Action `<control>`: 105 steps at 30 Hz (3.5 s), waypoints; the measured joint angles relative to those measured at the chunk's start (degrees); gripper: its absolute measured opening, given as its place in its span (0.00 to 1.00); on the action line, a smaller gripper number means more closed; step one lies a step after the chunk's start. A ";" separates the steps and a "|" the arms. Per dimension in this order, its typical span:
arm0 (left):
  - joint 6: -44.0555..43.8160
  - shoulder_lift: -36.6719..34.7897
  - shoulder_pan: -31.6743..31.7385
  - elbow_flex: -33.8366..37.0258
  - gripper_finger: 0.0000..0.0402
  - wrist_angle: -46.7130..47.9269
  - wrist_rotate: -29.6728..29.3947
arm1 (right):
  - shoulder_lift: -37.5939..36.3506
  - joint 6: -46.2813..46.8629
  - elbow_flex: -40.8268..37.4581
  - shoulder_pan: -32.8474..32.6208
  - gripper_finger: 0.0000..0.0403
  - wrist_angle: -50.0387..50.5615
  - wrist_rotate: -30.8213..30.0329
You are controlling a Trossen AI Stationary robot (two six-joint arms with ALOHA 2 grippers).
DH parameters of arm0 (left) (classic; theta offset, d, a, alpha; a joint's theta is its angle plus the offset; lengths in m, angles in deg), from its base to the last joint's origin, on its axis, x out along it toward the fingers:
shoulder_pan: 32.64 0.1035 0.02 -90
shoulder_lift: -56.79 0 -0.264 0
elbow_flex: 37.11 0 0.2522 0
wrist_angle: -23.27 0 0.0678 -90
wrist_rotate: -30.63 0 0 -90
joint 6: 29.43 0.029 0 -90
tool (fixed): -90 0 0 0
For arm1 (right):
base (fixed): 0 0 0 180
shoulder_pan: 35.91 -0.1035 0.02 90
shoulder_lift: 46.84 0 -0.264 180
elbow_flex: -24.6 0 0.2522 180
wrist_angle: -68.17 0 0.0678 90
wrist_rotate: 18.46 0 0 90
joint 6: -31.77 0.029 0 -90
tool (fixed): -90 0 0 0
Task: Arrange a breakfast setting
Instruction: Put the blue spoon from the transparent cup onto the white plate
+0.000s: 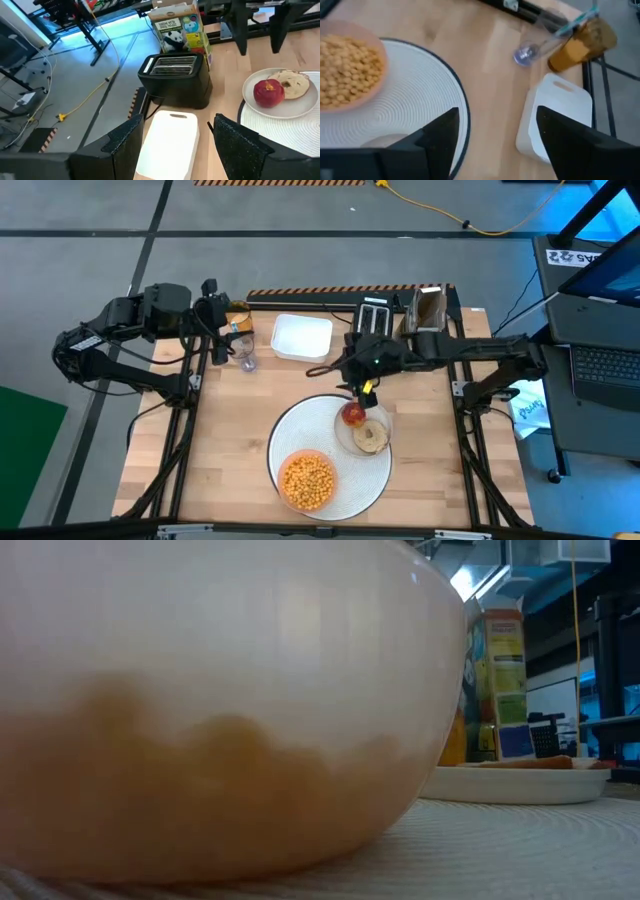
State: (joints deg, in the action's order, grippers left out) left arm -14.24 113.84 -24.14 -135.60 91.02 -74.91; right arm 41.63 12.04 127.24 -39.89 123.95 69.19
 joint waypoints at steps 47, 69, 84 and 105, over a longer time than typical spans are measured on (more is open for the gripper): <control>-54.59 -16.78 2.85 32.45 0.57 -1.01 -17.74 | -19.99 1.76 -9.35 16.75 0.52 -19.64 23.80; -29.17 -26.71 20.74 55.56 0.50 -24.11 -5.98 | -20.15 4.67 -9.38 16.69 0.52 -15.98 25.43; -32.62 -26.69 25.73 58.27 0.33 -29.81 -2.71 | -20.15 5.18 -9.38 16.69 0.52 -14.45 21.86; -32.64 -26.69 25.70 58.29 0.02 -29.58 1.75 | -19.98 4.70 -9.38 16.70 0.52 -14.34 19.30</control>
State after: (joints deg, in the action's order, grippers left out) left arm -46.88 87.16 1.56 -77.31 61.44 -73.15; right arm 21.65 16.74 117.87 -23.19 109.61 88.49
